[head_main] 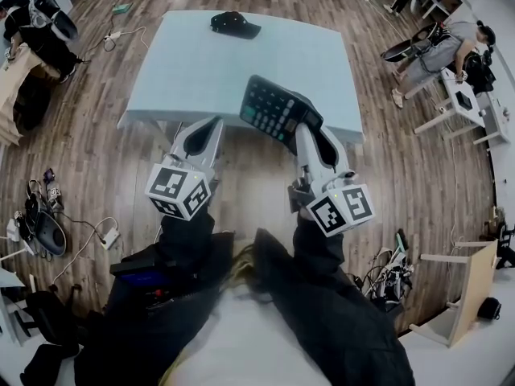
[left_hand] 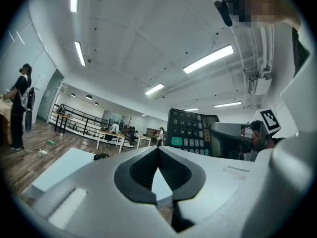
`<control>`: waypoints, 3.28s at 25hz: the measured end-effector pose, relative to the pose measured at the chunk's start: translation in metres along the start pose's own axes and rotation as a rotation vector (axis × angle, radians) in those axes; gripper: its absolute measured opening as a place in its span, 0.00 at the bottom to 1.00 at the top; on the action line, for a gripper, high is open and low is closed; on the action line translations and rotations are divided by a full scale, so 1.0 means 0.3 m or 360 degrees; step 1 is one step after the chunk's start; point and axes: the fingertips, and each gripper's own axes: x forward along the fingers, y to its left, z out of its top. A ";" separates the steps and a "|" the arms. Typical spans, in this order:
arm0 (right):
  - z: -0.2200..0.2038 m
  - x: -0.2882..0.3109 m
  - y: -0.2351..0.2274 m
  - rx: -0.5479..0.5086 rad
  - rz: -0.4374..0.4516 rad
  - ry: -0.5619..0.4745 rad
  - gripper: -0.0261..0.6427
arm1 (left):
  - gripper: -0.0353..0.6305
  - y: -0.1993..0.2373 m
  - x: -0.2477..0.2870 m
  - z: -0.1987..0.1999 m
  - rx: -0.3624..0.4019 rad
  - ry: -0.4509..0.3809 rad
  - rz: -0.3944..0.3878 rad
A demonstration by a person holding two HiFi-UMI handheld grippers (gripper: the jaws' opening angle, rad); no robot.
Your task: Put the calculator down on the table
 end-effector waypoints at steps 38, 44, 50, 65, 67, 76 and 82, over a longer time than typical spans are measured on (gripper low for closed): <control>-0.135 0.675 -0.508 0.0207 0.0098 0.0066 0.12 | 0.05 0.433 0.612 -0.005 0.0001 0.0052 0.0150; -0.159 0.862 -0.680 0.0235 0.0124 0.0095 0.12 | 0.05 0.540 0.822 -0.010 0.0004 0.0082 0.0184; -0.210 0.976 -0.787 0.0294 0.0136 0.0189 0.12 | 0.05 0.610 0.929 -0.037 0.0060 0.0172 0.0249; -0.635 1.080 -0.873 0.0520 -0.0082 0.0595 0.12 | 0.05 0.895 1.013 -0.409 -0.0228 0.0534 0.0283; -0.695 1.078 -0.893 0.0574 -0.0122 0.0634 0.12 | 0.05 0.906 1.033 -0.455 -0.0237 0.0575 0.0254; -0.990 1.028 -0.924 0.0771 -0.0226 0.0884 0.12 | 0.05 0.944 1.033 -0.708 -0.0348 0.0802 0.0244; -1.189 1.021 -0.953 0.0865 -0.0255 0.1035 0.12 | 0.05 0.968 1.009 -0.886 -0.0415 0.0952 0.0247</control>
